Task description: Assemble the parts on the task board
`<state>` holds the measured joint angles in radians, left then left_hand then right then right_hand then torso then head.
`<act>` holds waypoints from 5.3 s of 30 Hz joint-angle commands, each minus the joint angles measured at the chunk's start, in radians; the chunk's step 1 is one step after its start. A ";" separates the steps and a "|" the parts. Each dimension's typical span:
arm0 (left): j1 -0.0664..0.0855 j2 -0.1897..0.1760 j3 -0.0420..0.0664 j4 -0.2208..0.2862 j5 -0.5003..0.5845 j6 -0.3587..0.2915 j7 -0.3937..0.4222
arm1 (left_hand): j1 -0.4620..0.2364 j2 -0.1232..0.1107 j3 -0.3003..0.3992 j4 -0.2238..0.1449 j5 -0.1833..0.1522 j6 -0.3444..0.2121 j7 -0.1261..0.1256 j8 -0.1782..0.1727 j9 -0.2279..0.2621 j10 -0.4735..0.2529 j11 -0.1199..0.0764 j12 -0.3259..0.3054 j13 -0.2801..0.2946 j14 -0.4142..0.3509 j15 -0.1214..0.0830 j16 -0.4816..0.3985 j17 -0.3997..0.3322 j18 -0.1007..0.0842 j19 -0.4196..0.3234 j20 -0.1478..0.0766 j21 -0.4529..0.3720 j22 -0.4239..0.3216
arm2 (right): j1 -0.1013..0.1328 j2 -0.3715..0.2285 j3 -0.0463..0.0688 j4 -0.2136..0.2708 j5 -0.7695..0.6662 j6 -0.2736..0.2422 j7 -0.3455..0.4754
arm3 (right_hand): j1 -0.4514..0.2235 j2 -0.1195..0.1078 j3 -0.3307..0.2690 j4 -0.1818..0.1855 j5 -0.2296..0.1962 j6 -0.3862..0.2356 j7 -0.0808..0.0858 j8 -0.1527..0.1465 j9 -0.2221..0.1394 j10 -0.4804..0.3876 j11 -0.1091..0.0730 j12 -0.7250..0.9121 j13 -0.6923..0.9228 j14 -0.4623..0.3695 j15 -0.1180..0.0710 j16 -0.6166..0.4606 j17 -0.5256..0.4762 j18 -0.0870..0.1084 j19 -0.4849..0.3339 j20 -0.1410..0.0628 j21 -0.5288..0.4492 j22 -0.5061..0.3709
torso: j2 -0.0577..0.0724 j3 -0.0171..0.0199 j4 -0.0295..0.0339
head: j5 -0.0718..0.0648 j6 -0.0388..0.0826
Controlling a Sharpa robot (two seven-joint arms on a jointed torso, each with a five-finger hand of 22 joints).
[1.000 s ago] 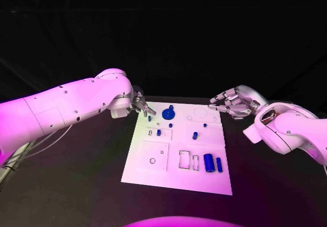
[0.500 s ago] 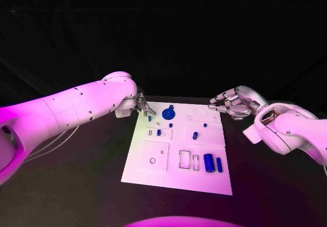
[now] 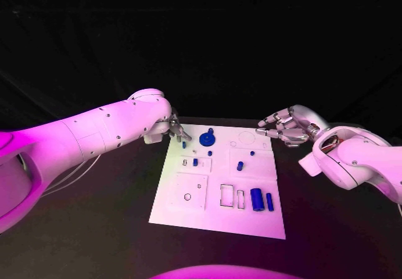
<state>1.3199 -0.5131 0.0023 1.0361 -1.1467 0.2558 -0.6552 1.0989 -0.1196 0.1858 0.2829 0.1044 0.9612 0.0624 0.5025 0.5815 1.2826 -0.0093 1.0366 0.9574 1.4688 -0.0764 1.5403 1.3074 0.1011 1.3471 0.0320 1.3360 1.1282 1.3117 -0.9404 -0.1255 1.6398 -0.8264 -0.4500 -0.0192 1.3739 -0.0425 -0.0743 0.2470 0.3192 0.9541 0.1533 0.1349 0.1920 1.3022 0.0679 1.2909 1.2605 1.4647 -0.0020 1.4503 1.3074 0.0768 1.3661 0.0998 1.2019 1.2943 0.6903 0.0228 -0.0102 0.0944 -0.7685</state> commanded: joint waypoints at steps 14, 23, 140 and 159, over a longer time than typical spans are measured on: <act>-0.008 0.021 -0.003 -0.035 -0.001 0.032 0.021 | 0.028 0.010 -0.010 0.000 0.001 -0.007 0.000 -0.008 -0.005 -0.009 0.000 -0.007 -0.003 0.089 0.009 -0.004 0.226 -0.007 -0.005 0.002 -0.007 0.000 | -0.001 0.003 0.000 0.000 -0.004 0.011 0.006 | -0.013 0.001 -0.004 -0.002 0.006 -0.002 -0.005 0.004 0.002 -0.002 -0.002 -0.006 0.001 0.058 -0.007 -0.003 0.067 0.011 -0.004 -0.002 -0.002 0.000 | -0.001 0.0002 0.0004 | 0.002 -0.003; -0.019 0.033 -0.003 -0.055 0.006 0.037 0.027 | 0.039 0.018 -0.011 -0.002 0.002 -0.006 0.000 -0.009 -0.007 -0.011 0.000 -0.008 -0.005 0.089 0.009 -0.004 0.226 -0.008 -0.005 0.003 -0.007 0.000 | -0.001 0.006 0.000 -0.001 -0.004 0.012 0.006 | -0.013 0.002 -0.005 -0.001 0.008 -0.002 -0.005 0.004 0.002 -0.002 -0.002 -0.006 0.001 0.058 -0.007 -0.004 0.066 0.011 -0.004 -0.002 -0.003 0.000 | -0.002 0.0008 -0.0004 | 0.003 -0.004; -0.104 -0.192 -0.004 0.324 0.062 -0.081 0.036 | 0.121 -0.018 0.289 -0.107 0.002 0.010 -0.028 0.052 0.002 0.018 -0.025 -0.009 -0.034 0.094 -0.012 0.007 0.239 -0.015 0.017 -0.009 0.014 0.040 | -0.008 -0.005 -0.002 -0.002 -0.003 0.020 0.000 | -0.013 0.006 -0.007 -0.001 0.012 -0.002 -0.005 0.006 0.002 0.000 -0.003 -0.004 0.003 0.059 -0.007 -0.003 0.068 0.011 -0.003 -0.002 -0.003 0.001 | -0.004 0.0035 0.0076 | 0.014 -0.027; -0.104 -0.181 -0.004 0.318 0.056 -0.072 0.023 | 0.089 -0.027 0.281 -0.086 0.001 0.015 -0.027 0.055 0.001 0.020 -0.024 -0.011 -0.038 0.094 -0.012 0.007 0.239 -0.016 0.020 -0.010 0.016 0.045 | -0.008 -0.006 -0.002 -0.001 -0.003 0.020 0.000 | -0.014 0.007 -0.008 0.000 0.014 -0.001 -0.005 0.006 0.003 -0.001 -0.003 -0.005 0.001 0.058 -0.008 -0.005 0.065 0.011 -0.003 -0.002 -0.006 -0.001 | -0.005 0.0043 0.0074 | 0.013 -0.030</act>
<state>1.2189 -0.6993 0.0000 1.3518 -1.0913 0.1497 -0.6255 1.1982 -0.1462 0.4658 0.1911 0.1099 0.9710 0.0324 0.5532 0.5838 1.2972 -0.0342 1.0283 0.9201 1.4651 -0.0801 1.5444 1.3080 0.1011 1.3584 0.0216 1.3467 1.1720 1.3042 -0.9460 -0.1272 1.6371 -0.8259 -0.4415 -0.0218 1.3686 -0.0372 -0.0743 0.2469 0.3287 0.9542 0.1533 0.1349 0.1937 1.3022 0.0680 1.2909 1.2624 1.4647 -0.0020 1.4504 1.3080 0.0768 1.3662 0.0998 1.2020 1.2944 0.6860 0.0268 -0.0026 0.1076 -0.7981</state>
